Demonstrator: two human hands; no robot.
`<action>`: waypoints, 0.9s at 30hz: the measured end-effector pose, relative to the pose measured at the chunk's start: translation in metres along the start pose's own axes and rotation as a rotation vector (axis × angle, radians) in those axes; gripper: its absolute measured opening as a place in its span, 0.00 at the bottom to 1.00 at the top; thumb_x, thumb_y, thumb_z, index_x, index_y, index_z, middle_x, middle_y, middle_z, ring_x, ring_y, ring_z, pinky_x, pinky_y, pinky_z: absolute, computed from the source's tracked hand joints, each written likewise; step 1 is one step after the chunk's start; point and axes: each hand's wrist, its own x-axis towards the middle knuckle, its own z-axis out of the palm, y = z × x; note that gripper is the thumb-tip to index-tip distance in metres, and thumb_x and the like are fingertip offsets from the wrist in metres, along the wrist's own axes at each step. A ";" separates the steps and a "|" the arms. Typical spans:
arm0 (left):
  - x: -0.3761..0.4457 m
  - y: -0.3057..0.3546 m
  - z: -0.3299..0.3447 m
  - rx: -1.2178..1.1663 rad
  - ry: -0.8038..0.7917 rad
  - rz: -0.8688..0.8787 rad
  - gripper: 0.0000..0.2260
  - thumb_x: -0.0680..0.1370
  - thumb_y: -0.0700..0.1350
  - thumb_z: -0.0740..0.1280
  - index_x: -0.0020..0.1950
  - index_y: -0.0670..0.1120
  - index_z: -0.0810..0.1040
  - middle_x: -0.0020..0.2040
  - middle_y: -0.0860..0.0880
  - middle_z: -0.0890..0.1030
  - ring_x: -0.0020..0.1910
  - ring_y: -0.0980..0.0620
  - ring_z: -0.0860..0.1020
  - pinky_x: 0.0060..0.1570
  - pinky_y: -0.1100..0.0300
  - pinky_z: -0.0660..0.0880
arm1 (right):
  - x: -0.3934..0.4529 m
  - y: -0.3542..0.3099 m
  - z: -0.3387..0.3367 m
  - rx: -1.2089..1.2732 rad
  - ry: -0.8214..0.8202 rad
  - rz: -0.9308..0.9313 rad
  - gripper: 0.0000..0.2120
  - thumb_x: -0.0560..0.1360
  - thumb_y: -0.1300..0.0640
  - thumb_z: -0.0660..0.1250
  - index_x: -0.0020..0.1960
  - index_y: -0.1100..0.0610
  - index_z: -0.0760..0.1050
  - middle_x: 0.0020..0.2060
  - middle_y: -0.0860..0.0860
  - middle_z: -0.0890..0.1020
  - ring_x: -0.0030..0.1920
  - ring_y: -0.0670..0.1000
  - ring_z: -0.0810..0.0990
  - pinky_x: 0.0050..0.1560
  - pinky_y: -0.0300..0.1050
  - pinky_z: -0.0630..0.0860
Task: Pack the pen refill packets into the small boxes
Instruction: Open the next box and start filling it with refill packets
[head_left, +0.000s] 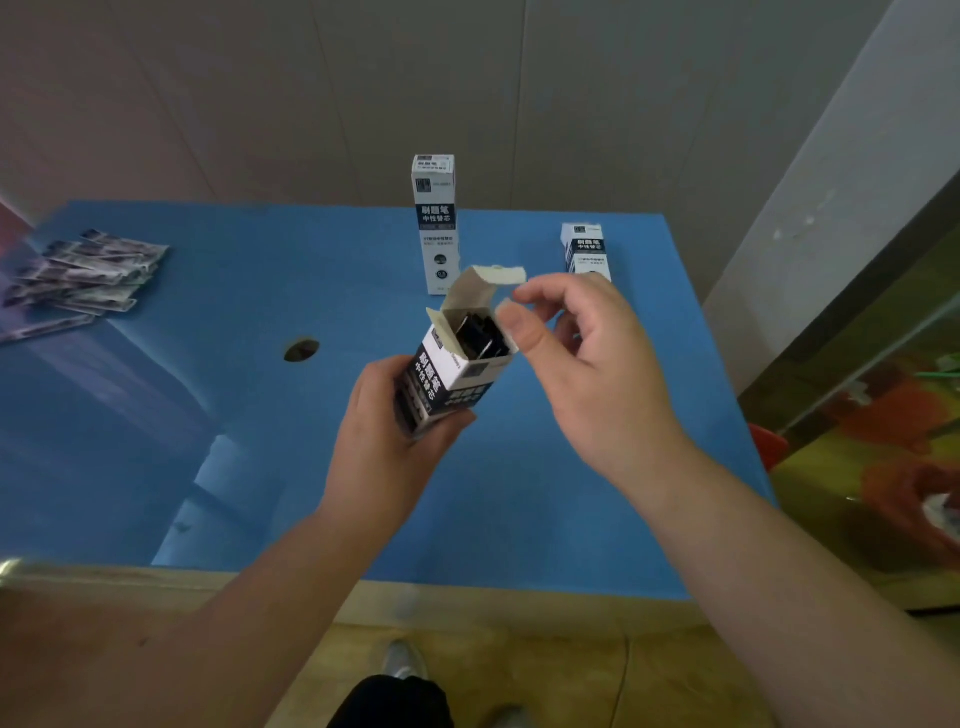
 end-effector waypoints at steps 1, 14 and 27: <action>0.000 0.001 0.000 0.003 -0.001 -0.004 0.24 0.69 0.53 0.79 0.60 0.54 0.73 0.54 0.56 0.79 0.55 0.55 0.79 0.54 0.54 0.77 | 0.000 -0.001 -0.001 -0.019 -0.003 -0.022 0.02 0.79 0.48 0.68 0.51 0.45 0.77 0.45 0.46 0.76 0.38 0.44 0.73 0.42 0.31 0.69; 0.041 0.030 0.011 -0.166 -0.119 -0.051 0.20 0.71 0.45 0.78 0.56 0.63 0.77 0.52 0.59 0.81 0.47 0.61 0.79 0.41 0.73 0.72 | 0.002 0.068 0.018 0.111 -0.235 0.357 0.11 0.80 0.52 0.68 0.62 0.49 0.75 0.57 0.44 0.82 0.55 0.44 0.81 0.60 0.56 0.79; 0.129 0.022 0.060 -0.087 -0.453 -0.011 0.20 0.73 0.43 0.77 0.65 0.52 0.79 0.56 0.59 0.84 0.57 0.64 0.81 0.62 0.56 0.78 | 0.046 0.103 0.020 -0.078 -0.050 0.425 0.10 0.81 0.51 0.65 0.61 0.49 0.79 0.54 0.43 0.84 0.54 0.45 0.82 0.60 0.54 0.79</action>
